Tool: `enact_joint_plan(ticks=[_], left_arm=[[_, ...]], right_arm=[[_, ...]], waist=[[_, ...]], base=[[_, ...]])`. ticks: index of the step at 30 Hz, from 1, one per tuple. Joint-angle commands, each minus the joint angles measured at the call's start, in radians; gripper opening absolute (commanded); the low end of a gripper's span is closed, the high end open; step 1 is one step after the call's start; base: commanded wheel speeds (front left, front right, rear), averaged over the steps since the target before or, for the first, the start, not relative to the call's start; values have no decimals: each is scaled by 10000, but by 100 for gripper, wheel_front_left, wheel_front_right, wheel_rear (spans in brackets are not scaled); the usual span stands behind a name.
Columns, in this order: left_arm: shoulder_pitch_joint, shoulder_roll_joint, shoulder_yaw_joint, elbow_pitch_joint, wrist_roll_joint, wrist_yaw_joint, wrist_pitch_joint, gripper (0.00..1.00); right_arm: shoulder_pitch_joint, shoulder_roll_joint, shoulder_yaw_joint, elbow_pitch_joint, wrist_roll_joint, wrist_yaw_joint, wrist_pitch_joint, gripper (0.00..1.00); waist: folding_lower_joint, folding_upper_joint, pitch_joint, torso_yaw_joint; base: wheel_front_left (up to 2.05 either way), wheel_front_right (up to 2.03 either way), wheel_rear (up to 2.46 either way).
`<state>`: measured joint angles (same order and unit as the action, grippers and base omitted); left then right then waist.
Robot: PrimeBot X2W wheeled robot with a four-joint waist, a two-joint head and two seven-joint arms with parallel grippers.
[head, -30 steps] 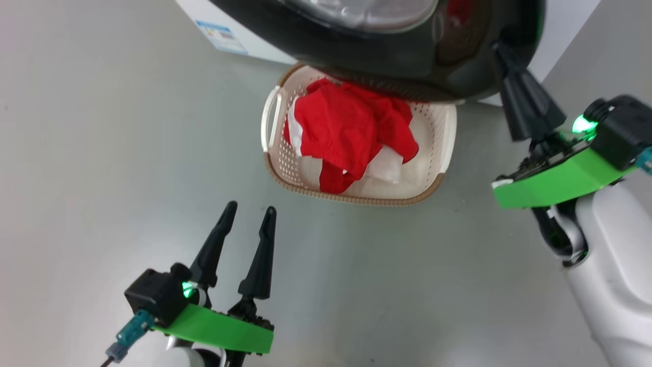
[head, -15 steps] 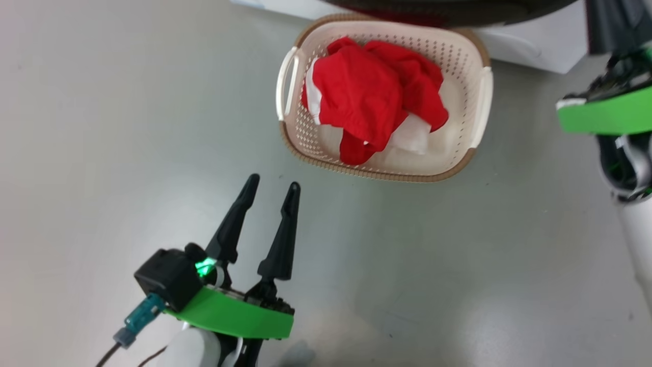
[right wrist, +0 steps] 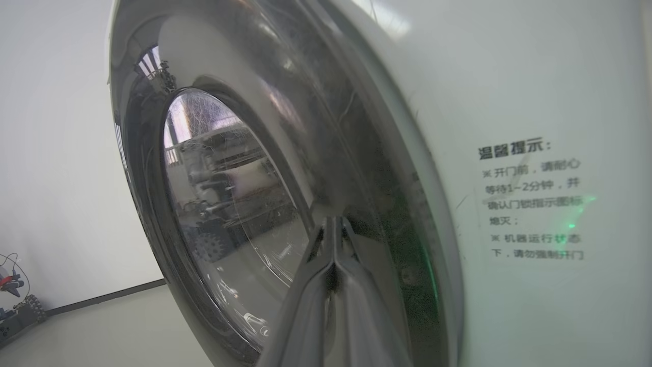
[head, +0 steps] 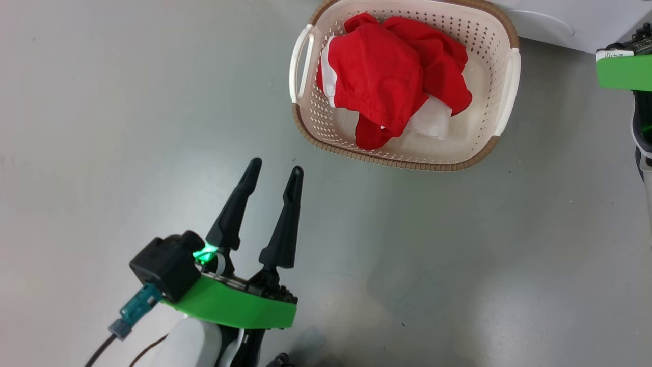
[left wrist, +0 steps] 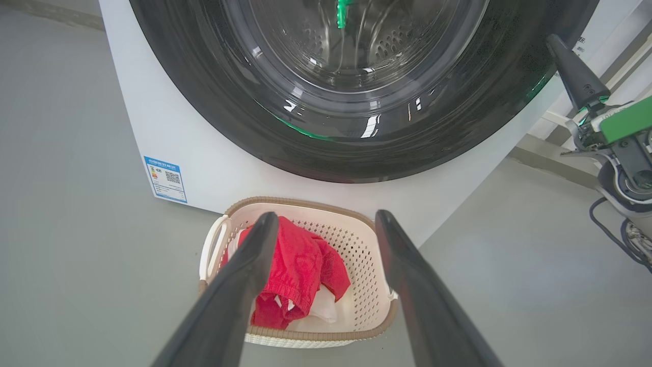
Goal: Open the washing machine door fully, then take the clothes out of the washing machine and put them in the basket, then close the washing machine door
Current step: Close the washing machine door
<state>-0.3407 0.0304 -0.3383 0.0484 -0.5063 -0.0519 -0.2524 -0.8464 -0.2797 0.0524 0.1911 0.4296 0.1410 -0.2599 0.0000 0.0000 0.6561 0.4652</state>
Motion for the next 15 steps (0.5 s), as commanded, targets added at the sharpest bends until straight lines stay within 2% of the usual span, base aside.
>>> enact_joint_plan(ticks=[1,6,11,13,14,15], left_arm=[[-119,198,282,-258,-50,85,-93,100],[-132,198,341,-177,-19,78,-93,100],[-46,198,490,44,102,22,-93,100],[-3,198,585,153,178,-15,-93,100],[22,198,640,209,220,-36,-93,100],[22,198,640,209,220,-36,-93,100]], right_arm=[[-292,119,-30,-237,-30,-103,-19,0],[28,164,223,-231,-30,-103,-19,0],[833,92,906,-99,-44,-103,-19,0],[1186,103,1176,-45,-54,-103,-19,25],[1359,124,1300,-25,-54,-103,-19,34],[1359,124,1300,-25,-54,-103,-19,34]], waist=[[0,0,17,-12],[0,0,-136,-119],[0,0,-523,-311],[0,0,-702,-422],[0,0,-791,-484],[0,0,-791,-484]], base=[[0,0,0],[0,0,0],[0,0,0],[0,0,0],[0,0,0],[0,0,0]])
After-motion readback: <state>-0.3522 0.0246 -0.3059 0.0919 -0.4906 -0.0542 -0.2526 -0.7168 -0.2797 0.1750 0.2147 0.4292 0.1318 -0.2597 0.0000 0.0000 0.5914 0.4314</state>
